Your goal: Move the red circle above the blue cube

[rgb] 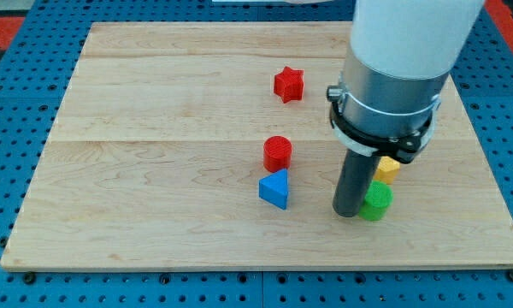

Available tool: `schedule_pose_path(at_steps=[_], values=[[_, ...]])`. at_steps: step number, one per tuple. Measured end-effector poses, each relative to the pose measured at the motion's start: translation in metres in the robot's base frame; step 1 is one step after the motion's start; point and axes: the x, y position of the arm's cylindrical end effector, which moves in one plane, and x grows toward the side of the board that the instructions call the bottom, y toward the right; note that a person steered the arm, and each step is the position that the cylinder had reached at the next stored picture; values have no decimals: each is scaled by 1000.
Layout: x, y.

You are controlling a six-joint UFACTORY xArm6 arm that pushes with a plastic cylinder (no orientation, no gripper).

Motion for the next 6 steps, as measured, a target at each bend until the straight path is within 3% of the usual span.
schedule_pose_path(at_steps=[2, 3, 4, 5, 6], values=[[0, 5], [0, -59], [-41, -84], [-110, -86], [-141, -74]])
